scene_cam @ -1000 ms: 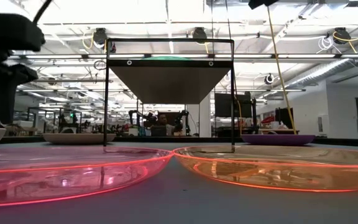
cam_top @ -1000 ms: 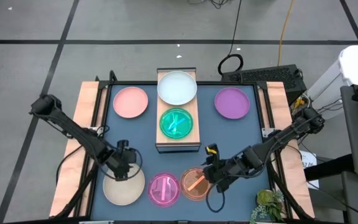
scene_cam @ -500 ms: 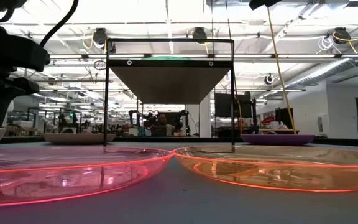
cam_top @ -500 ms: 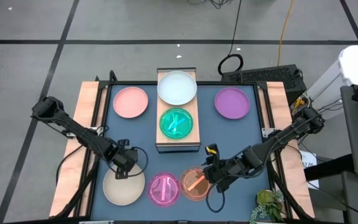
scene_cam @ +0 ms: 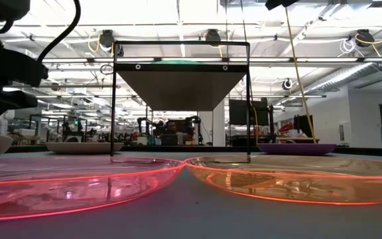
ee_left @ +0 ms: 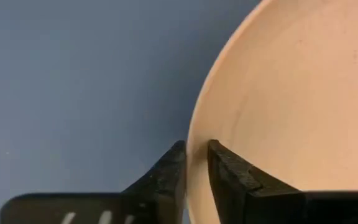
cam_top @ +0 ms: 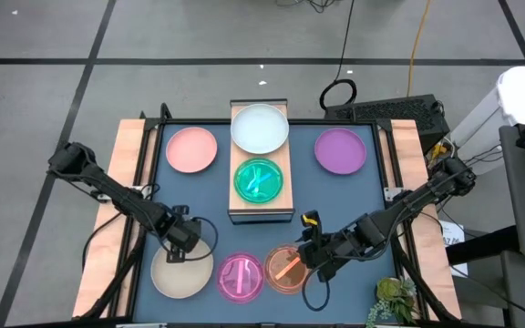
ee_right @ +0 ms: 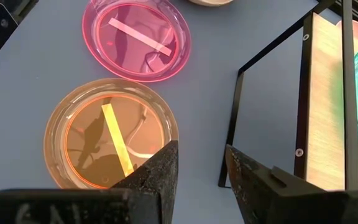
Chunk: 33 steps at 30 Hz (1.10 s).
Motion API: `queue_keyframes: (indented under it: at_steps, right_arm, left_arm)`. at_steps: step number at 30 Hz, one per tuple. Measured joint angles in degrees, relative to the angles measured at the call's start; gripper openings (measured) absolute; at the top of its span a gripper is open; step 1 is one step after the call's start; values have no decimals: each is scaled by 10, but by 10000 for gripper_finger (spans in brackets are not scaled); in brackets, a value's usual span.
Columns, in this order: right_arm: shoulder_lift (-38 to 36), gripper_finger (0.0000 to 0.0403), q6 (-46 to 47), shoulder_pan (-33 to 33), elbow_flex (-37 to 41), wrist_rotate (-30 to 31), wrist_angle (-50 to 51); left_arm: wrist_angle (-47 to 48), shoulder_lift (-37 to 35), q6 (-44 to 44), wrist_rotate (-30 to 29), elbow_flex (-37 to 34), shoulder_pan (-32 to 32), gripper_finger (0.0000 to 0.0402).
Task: Place and stack plates onto a shelf
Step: Stack the brown plate on top of the gray plate on the shelf
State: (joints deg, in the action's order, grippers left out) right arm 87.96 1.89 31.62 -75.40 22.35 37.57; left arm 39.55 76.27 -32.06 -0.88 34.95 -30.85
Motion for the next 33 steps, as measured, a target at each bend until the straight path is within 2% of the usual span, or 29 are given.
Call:
queue_keyframes:
  at_steps: [5, 14, 24, 33]
  right_arm:
    - [0, 116, 0, 0, 0, 0, -1]
    - [0, 116, -14, 0, 0, 1, -31]
    - [0, 116, -50, -1, 0, 3, -56]
    - [0, 116, -71, -9, 0, 3, -63]
  left_arm:
    - [-9, -4, -6, 19, 13, 0, 11]
    - [28, -2, 3, 31, 63, 1, 8]
    - [165, -2, -2, 22, 183, 1, 8]
    - [226, -2, 14, 10, 299, 29, 8]
